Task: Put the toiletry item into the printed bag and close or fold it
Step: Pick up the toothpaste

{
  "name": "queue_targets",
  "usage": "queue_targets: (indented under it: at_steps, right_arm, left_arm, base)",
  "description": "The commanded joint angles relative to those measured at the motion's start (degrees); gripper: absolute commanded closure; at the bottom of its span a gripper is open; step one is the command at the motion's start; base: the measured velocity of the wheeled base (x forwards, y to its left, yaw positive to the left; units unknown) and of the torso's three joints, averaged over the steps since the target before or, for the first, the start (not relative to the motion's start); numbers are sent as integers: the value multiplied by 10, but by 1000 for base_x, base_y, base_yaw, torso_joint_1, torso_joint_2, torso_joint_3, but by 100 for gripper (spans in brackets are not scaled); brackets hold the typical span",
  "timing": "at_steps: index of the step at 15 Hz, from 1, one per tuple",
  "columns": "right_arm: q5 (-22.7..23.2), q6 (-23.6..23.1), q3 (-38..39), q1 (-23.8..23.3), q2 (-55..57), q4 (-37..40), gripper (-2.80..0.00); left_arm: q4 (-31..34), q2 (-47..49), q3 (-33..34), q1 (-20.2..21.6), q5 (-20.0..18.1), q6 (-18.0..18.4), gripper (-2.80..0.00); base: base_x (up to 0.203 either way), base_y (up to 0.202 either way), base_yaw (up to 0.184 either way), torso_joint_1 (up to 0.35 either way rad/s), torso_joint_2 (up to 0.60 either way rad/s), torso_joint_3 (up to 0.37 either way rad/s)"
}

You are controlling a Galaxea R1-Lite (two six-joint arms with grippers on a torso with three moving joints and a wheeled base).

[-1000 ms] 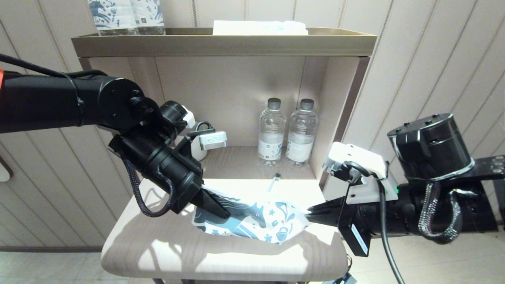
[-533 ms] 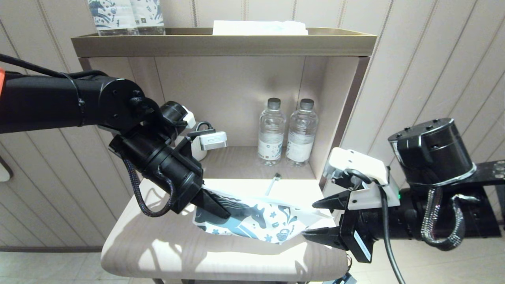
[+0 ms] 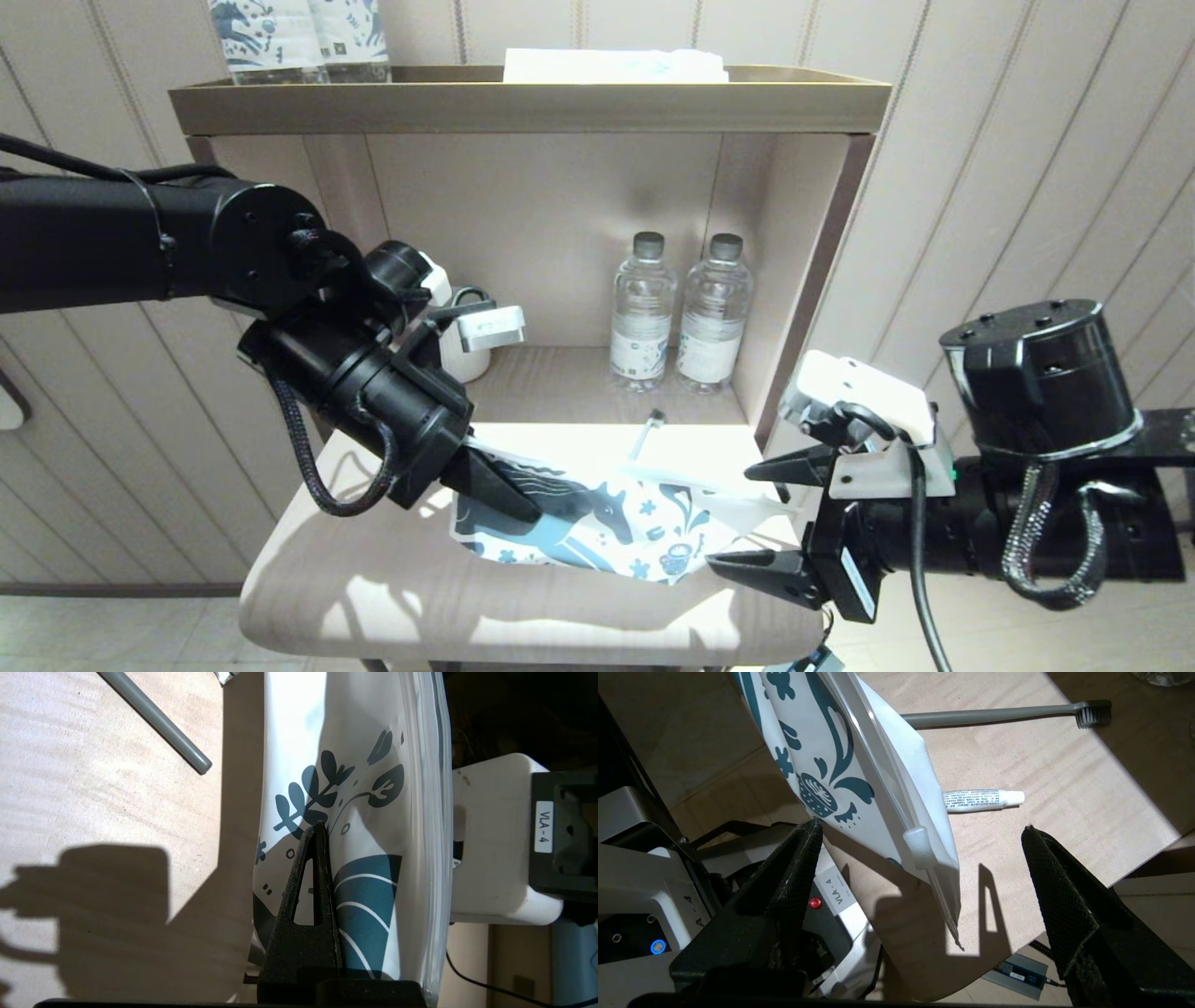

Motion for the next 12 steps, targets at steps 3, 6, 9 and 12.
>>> queue_targets:
  at_steps: [3,6,9,12]
  right_arm:
    - [29,14,18,-5,14,-35,-280]
    - [52,20,13,-5,28,-40,-280]
    - [54,20,3,-4,39,-51,-280]
    - [54,15,7,-3,41,-52,-280]
  left_arm:
    - [5,-14,14,17,-24,2,0]
    - [1,-15,24,19,-29,2,0]
    - [-1,-16,26,19,-29,3,0]
    - [0,-16,26,19,-29,4,0]
  base:
    - [0,0,0,0,0,0]
    - [0,0,0,0,0,0]
    - [0,0,0,0,0,0]
    - [0,0,0,0,0,0]
